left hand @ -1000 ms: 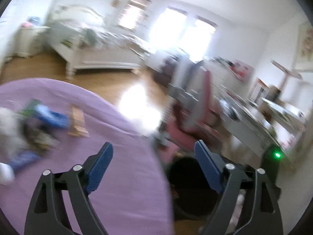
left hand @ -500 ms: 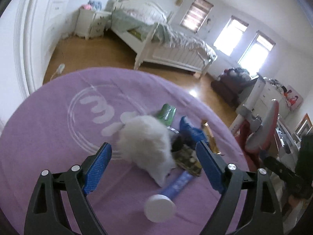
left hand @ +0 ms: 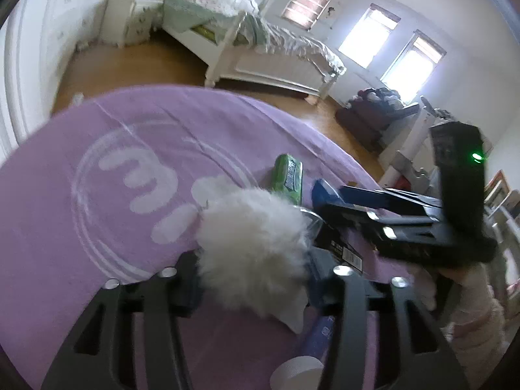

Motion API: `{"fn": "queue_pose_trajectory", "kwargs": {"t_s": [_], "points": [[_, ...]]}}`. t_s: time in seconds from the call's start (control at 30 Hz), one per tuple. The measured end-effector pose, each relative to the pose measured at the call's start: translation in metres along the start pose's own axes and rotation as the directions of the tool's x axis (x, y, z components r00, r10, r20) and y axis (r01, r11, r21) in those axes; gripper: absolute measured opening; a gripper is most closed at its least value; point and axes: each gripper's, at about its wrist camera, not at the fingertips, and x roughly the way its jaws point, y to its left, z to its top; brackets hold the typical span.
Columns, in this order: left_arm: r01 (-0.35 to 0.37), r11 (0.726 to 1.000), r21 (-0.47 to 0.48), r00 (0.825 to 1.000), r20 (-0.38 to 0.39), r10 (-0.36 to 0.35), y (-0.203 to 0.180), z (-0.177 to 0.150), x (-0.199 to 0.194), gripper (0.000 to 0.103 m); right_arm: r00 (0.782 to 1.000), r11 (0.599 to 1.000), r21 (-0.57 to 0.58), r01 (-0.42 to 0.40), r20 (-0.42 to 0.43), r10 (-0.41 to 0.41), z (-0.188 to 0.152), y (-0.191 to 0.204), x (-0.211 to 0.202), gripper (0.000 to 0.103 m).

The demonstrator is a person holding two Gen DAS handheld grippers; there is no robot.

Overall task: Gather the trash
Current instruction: 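Grasp the white fluffy pom-pom with the left tool while the right tool grasps the blue packet, then carry the pom-pom and blue packet over the black bin and open both tools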

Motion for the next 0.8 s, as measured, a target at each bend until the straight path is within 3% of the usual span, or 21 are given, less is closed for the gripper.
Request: {"fn": "queue_pose_trajectory", "kwargs": {"t_s": [0.13, 0.33, 0.6, 0.8], "points": [[0.042, 0.998, -0.046, 0.999, 0.010, -0.042, 0.010, 0.000, -0.002, 0.042, 0.997, 0.993, 0.098, -0.073, -0.012, 0.074, 0.007, -0.015, 0.015, 0.041], [0.013, 1.000, -0.003, 0.996, 0.093, -0.013, 0.002, 0.000, -0.027, 0.042, 0.992, 0.978, 0.170, -0.122, 0.064, 0.113, 0.007, -0.022, -0.002, 0.025], [0.028, 0.997, 0.070, 0.979, 0.202, -0.042, -0.046, -0.012, -0.082, 0.042, 0.947, 0.941, 0.244, -0.235, 0.275, 0.165, -0.028, -0.022, -0.091, 0.022], [0.084, 0.981, 0.172, 0.971, 0.206, -0.119, -0.111, -0.035, -0.099, 0.042, 0.894, 0.927, 0.284, -0.243, 0.438, 0.100, -0.082, -0.017, -0.181, 0.022]]}}
